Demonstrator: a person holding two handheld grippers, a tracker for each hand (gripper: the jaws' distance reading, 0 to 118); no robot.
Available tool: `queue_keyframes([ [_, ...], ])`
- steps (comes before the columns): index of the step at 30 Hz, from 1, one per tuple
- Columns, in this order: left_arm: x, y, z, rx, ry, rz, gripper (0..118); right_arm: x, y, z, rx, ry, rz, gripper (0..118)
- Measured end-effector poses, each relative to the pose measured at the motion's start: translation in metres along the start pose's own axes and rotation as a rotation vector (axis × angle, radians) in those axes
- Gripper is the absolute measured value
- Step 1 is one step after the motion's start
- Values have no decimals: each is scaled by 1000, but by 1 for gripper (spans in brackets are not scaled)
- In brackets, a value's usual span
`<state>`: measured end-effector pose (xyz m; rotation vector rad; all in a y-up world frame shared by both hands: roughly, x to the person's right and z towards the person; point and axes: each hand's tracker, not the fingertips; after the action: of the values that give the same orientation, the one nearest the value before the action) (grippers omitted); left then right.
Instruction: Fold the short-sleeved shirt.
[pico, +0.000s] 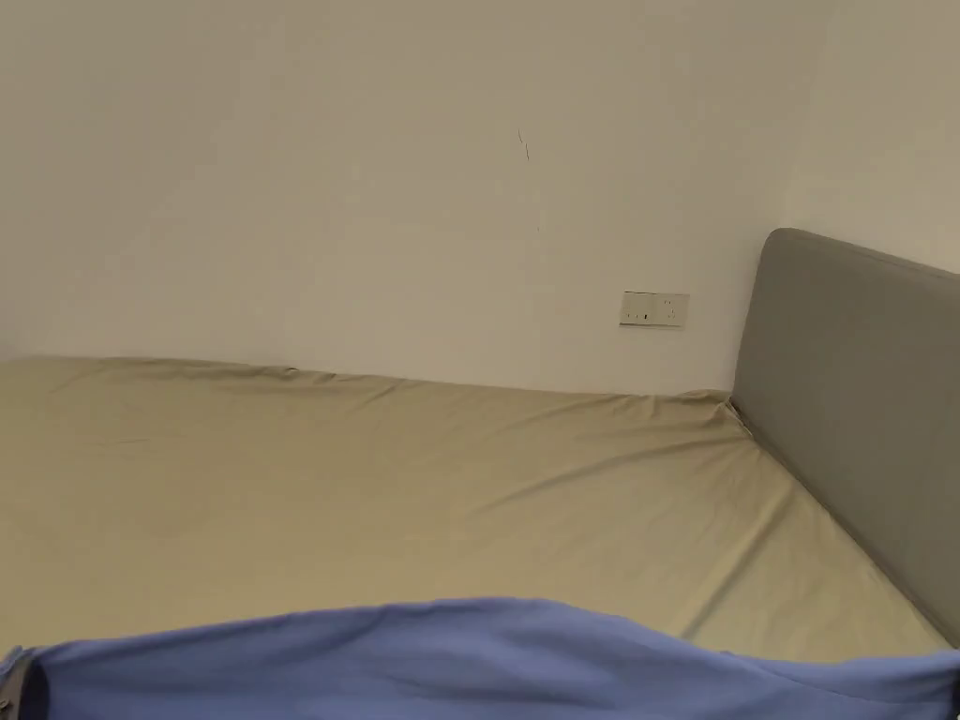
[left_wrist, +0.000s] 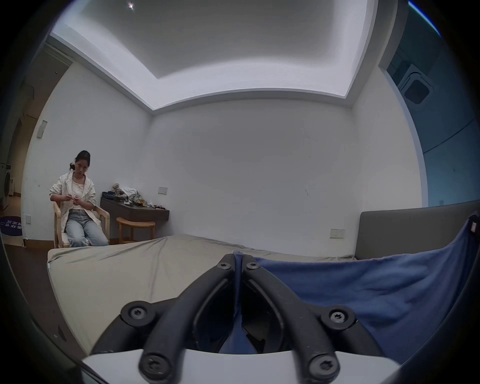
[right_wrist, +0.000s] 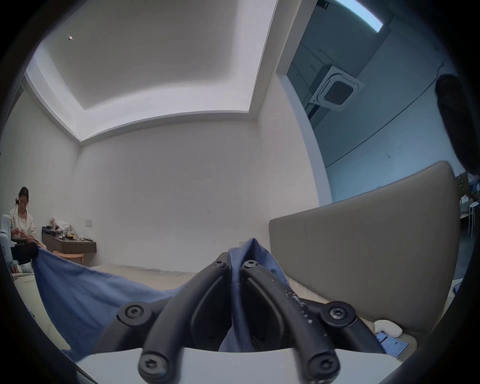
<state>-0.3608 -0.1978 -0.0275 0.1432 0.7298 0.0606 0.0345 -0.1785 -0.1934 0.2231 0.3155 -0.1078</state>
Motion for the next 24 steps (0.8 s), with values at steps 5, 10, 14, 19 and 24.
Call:
queue_keyframes([
  [5, -6, 10, -1, 16, -4, 32, 2, -2, 6, -2, 17, 5, 12, 7],
  [10, 4, 33, -71, -34, -65, 53, 2, -7, 15, -75, -38, 69, -12, 7],
  [14, 19, 63, -158, -59, -107, 95, 2, -16, 29, -164, -64, 108, -13, 7],
  [19, 36, 113, -269, -54, -121, 111, 2, -30, 62, -278, -39, 117, 18, 7],
  [24, 54, 171, -371, -18, -127, 130, 2, -40, 104, -399, 3, 114, 25, 7],
])
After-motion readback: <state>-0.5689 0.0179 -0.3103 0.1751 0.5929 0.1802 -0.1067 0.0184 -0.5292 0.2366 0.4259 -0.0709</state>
